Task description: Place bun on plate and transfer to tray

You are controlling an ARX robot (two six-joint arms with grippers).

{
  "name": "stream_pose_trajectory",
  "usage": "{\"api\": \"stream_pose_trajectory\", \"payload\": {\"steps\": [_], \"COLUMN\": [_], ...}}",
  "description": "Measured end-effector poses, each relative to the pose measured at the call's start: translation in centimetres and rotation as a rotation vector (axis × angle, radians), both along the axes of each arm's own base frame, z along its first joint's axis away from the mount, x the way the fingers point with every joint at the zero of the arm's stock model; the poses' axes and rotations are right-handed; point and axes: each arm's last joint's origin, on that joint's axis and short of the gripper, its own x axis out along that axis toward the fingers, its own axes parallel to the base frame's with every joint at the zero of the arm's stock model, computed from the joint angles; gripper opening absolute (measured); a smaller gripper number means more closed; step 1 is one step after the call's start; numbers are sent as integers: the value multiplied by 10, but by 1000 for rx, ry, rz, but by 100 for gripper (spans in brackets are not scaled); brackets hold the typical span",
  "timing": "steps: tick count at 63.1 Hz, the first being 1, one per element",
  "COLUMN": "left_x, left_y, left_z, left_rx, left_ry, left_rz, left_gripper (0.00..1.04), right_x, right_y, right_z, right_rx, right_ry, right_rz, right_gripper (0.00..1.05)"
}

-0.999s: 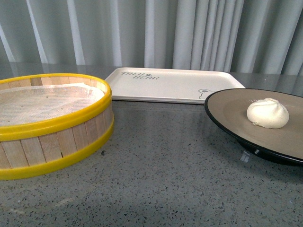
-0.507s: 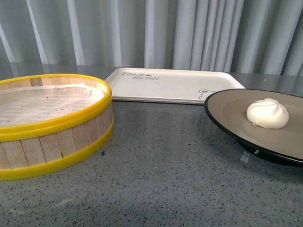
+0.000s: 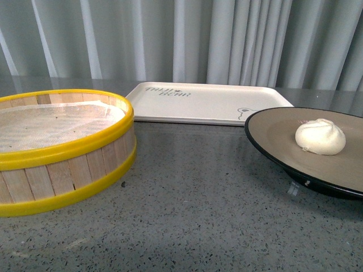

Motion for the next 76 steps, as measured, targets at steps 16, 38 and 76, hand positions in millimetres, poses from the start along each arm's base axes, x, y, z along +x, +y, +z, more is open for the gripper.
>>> {"api": "stream_pose_trajectory", "payload": {"steps": [16, 38, 76], "left_x": [0, 0, 0], "left_y": [0, 0, 0], "left_z": [0, 0, 0], "left_rx": [0, 0, 0], "left_ry": [0, 0, 0], "left_rz": [0, 0, 0], "left_gripper": [98, 98, 98], "right_x": [50, 82, 115], "right_y": [-33, -65, -61], "right_z": [84, 95, 46], "right_rx": [241, 1203, 1556], "right_ry": [-118, 262, 566], "right_rz": [-47, -34, -131], "right_gripper": [96, 96, 96]}}
